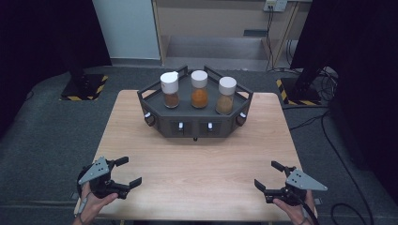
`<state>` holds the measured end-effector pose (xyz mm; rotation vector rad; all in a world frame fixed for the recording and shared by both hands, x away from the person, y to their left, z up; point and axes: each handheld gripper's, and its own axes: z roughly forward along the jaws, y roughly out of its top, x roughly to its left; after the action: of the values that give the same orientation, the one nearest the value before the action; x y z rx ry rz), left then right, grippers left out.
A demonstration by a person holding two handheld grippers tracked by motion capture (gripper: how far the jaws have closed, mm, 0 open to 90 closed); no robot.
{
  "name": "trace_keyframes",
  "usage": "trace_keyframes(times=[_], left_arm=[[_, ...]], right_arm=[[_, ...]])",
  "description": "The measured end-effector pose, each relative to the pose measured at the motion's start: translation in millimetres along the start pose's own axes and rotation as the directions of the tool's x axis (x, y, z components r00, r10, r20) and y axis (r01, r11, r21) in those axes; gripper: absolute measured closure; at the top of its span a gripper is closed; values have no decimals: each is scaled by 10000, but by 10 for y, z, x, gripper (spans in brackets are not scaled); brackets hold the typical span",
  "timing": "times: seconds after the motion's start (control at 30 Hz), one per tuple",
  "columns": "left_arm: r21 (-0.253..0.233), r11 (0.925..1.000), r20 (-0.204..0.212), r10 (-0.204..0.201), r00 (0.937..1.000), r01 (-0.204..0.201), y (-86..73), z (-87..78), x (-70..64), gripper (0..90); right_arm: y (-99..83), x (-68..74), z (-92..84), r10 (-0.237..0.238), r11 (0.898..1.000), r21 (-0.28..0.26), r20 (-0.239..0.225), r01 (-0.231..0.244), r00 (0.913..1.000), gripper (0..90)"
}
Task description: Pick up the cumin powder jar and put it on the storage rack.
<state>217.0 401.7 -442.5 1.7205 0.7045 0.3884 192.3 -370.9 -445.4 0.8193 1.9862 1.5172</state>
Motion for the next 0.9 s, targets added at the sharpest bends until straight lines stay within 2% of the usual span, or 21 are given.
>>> trace_keyframes(times=[0.1, 0.9], left_arm=[[18, 10000, 10, 36, 10000, -36, 4, 4, -3, 6], [-105, 9997, 199, 207, 9996, -205, 12, 29, 3, 10]], right_arm=[[2, 8, 6, -71, 10000, 55, -1, 71, 10000, 72], [-48, -28, 23, 333, 9994, -57, -106, -334, 9994, 67]])
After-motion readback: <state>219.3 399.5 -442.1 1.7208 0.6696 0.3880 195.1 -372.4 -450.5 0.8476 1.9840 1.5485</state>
